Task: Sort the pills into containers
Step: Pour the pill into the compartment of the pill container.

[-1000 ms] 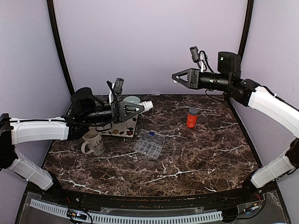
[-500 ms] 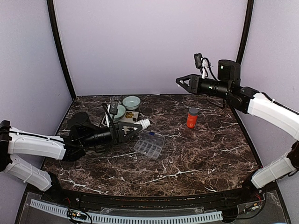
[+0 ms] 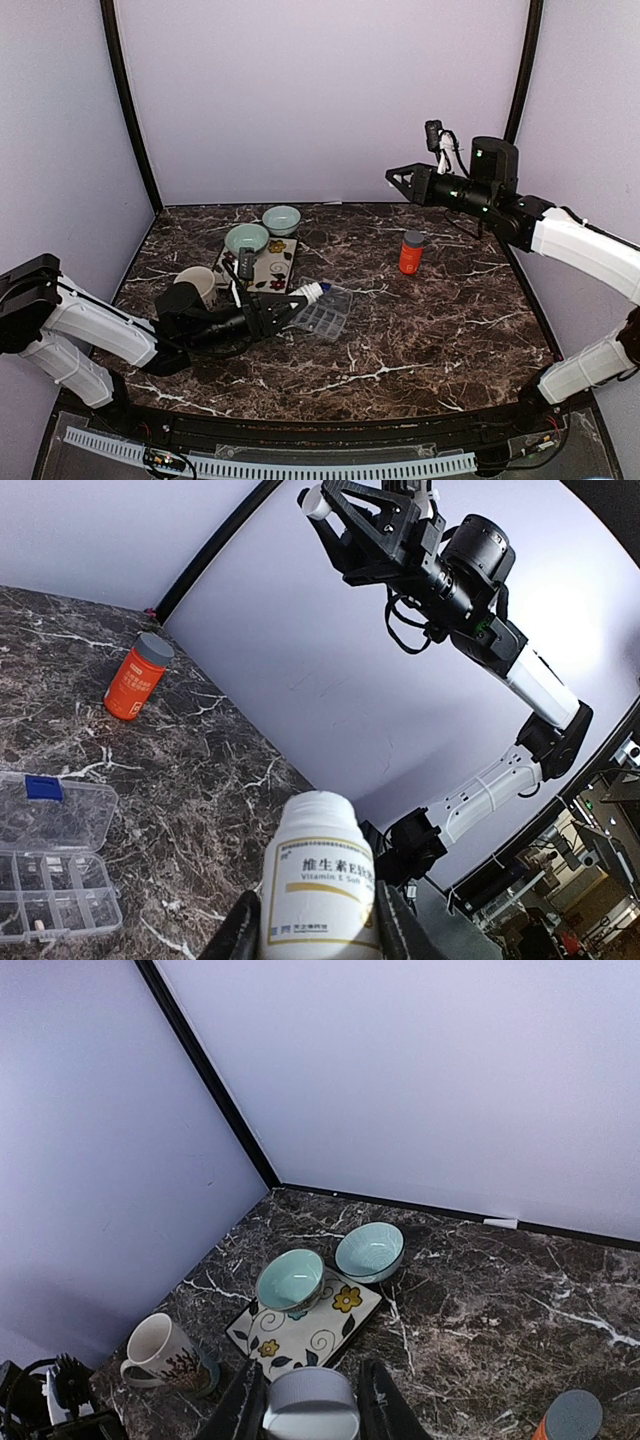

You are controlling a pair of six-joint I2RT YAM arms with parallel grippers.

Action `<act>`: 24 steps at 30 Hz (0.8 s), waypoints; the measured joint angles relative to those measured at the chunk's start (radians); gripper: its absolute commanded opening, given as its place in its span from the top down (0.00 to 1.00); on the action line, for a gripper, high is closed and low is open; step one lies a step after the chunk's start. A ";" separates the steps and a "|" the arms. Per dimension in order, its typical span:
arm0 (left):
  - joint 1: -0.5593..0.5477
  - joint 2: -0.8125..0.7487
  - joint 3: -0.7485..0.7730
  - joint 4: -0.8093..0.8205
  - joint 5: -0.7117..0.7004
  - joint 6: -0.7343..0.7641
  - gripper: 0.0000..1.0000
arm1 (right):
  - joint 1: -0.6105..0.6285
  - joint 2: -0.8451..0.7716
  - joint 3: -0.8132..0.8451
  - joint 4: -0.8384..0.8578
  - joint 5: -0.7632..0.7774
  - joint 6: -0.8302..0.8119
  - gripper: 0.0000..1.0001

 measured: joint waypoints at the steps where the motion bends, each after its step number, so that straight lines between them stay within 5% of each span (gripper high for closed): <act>1: -0.004 0.009 -0.010 0.020 -0.010 -0.003 1.00 | 0.000 -0.005 -0.013 0.006 0.003 0.000 1.00; 24: -0.088 0.283 -0.107 0.377 -0.184 -0.052 1.00 | -0.007 -0.029 -0.104 0.071 0.039 0.000 1.00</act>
